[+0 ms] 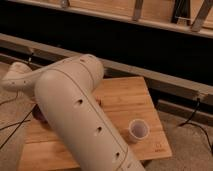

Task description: Drag the pepper across the table

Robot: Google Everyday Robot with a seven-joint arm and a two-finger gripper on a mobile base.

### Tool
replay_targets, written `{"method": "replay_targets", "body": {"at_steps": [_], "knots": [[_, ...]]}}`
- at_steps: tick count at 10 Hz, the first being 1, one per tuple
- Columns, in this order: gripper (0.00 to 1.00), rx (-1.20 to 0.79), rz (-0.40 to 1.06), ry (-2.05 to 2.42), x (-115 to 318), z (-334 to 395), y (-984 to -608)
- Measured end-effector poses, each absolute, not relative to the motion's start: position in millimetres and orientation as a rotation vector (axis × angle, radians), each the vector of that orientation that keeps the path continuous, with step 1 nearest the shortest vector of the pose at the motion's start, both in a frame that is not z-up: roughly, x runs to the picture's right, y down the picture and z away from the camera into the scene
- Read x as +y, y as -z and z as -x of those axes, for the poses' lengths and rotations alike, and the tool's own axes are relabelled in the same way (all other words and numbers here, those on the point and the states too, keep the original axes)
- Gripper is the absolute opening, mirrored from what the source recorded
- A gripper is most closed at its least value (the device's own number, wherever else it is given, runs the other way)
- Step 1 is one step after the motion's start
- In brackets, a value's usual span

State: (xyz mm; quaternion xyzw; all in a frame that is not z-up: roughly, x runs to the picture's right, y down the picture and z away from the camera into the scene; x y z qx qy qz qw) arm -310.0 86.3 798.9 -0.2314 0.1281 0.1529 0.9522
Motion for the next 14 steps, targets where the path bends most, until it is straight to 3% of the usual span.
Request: {"method": "replay_targets", "body": {"at_steps": [14], "knots": [[0.0, 0.336, 0.566, -0.102, 170, 265, -734]]}}
